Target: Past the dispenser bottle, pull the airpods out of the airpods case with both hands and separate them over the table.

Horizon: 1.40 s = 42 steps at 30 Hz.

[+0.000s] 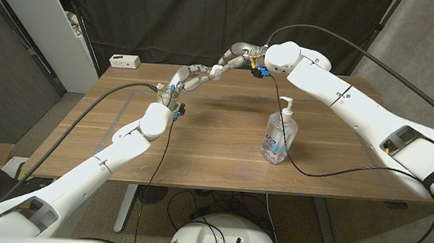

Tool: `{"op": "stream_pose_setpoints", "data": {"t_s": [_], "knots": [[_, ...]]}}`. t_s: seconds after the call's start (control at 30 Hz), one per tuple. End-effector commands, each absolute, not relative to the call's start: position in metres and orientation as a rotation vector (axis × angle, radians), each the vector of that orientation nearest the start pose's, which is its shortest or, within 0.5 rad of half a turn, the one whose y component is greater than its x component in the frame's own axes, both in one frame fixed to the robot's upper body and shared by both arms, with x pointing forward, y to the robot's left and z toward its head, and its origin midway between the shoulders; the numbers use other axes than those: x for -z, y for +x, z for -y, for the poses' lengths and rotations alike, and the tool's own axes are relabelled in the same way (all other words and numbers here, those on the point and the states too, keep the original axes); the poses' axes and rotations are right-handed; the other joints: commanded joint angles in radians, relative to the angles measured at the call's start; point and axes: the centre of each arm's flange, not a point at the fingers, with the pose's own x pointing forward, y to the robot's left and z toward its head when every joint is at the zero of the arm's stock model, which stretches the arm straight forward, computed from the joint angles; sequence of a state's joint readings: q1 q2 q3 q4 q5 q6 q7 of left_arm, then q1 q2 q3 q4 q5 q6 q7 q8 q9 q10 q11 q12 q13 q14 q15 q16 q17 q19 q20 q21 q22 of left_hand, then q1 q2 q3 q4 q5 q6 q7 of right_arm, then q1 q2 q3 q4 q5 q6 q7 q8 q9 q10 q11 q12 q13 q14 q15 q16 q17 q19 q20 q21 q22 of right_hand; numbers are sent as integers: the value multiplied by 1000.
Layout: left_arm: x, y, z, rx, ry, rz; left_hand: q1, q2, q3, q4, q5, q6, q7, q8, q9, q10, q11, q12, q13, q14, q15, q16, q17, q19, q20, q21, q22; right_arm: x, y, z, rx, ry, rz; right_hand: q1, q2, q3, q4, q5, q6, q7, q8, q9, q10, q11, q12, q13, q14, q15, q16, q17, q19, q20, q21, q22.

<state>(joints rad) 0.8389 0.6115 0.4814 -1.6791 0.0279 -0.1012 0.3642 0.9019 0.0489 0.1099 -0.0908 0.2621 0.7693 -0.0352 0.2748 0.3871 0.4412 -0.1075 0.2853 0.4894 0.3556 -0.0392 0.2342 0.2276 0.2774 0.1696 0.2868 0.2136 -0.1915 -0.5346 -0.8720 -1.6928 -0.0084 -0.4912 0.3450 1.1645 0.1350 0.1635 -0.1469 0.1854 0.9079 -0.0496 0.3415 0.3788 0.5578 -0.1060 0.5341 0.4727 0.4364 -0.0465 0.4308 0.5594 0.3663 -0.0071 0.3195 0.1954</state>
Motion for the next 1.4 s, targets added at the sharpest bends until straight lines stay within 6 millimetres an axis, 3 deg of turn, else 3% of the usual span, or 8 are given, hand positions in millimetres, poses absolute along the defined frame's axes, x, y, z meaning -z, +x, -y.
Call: {"op": "stream_pose_setpoints", "data": {"t_s": [0.03,0.27,0.33,0.63,0.93,1.03,1.4], "knots": [[-45,581,-212,-28,609,931,-6,-21,-21,7,1,1,-6,4,4,7,-5,4,3,1,-39,-3,3,-3,-4,5,3,-182,594,59,-459,-1102,513,-7,2,10,0,0,52,41,82,117,10,-3,8,1,10,-126,2,3,1,7,3,2],[-43,580,-212,-60,619,929,-19,-33,-38,13,7,15,-4,8,8,24,-13,11,5,16,-46,4,5,0,-7,6,3,-182,595,59,-464,-1102,510,-7,0,11,0,-1,52,42,82,120,9,0,9,2,15,-125,1,2,1,8,4,2],[-42,580,-212,-72,612,928,0,-12,-27,8,14,21,-7,11,12,27,-15,12,6,21,-48,6,6,2,-6,7,4,-182,595,58,-464,-1103,511,-6,-1,11,0,-1,52,42,82,121,11,2,9,1,17,-125,1,1,1,9,4,2],[-42,577,-211,-105,606,933,36,19,-11,-2,21,53,-9,27,24,58,-29,22,10,44,-60,14,8,12,-11,14,4,-180,599,62,-463,-1101,496,-8,0,12,1,-1,52,42,79,122,10,0,9,0,16,-125,0,4,1,8,5,1],[-44,580,-209,-99,597,920,96,101,34,-14,19,113,-18,56,41,97,-35,33,15,75,-70,25,14,23,-12,23,7,-180,601,66,-462,-1091,497,-10,0,12,2,-2,53,41,78,125,11,0,9,1,17,-126,-1,6,0,9,6,1],[-44,580,-208,-99,588,916,97,145,57,6,11,135,-12,62,42,110,-29,38,19,86,-70,32,22,25,-9,28,9,-179,603,68,-463,-1091,488,-9,-1,13,2,-2,53,38,76,124,11,0,9,1,16,-126,-2,6,0,9,6,1],[-44,585,-209,-4,541,882,-4,155,79,127,-19,205,-8,61,23,123,-27,42,26,92,-74,38,38,26,-22,39,14,-175,607,74,-464,-1129,484,-10,1,12,3,-2,53,36,73,126,3,-6,8,3,8,-131,0,14,-4,6,5,1]]}}
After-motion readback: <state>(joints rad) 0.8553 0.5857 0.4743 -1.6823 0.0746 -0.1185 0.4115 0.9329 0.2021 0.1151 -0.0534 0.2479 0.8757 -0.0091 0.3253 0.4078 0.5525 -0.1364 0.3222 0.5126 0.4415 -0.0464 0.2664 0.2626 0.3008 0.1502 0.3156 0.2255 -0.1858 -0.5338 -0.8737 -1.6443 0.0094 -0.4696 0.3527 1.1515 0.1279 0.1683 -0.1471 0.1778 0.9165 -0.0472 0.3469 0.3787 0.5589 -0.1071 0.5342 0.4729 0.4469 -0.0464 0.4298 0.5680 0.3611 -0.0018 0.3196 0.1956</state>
